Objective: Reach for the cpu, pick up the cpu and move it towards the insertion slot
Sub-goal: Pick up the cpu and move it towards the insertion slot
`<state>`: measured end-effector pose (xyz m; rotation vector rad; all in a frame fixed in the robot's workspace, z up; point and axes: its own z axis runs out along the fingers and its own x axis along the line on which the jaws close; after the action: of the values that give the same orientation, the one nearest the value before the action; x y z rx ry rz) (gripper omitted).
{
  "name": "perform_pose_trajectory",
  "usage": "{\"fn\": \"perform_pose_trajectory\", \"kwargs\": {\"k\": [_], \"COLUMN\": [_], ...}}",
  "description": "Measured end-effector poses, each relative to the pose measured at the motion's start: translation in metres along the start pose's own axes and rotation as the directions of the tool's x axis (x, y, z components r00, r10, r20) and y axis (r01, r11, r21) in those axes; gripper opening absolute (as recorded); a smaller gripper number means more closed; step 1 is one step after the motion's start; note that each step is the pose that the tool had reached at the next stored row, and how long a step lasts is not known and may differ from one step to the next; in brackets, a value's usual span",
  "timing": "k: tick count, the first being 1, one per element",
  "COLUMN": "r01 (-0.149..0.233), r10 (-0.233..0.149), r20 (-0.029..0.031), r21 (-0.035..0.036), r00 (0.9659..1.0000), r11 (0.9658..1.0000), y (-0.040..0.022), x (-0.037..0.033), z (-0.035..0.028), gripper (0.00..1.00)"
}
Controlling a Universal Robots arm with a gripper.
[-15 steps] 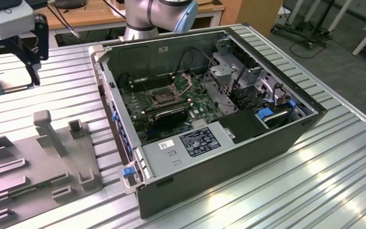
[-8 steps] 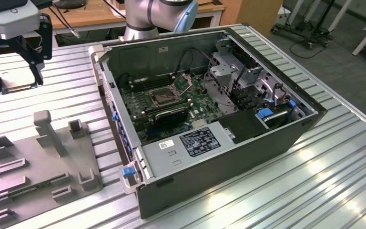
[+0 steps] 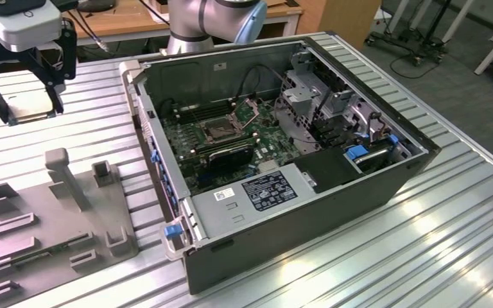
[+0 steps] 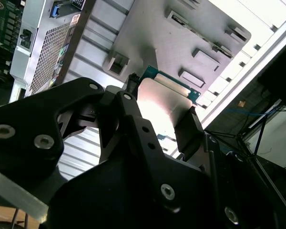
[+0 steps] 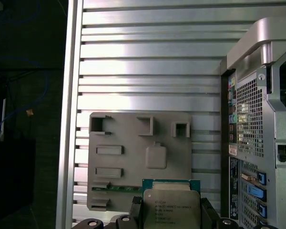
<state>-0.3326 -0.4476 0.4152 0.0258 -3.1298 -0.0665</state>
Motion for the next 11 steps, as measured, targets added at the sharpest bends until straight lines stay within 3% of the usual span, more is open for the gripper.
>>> {"fn": "perform_pose_trajectory", "kwargs": {"k": [11], "r01": [0.000], "r10": [0.000], "r20": [0.0000], "r21": [0.0000], "r00": [1.0000], "r11": [1.0000], "y": [0.0000], "x": [-0.0013], "z": [0.0000], "gripper": [0.55]}}
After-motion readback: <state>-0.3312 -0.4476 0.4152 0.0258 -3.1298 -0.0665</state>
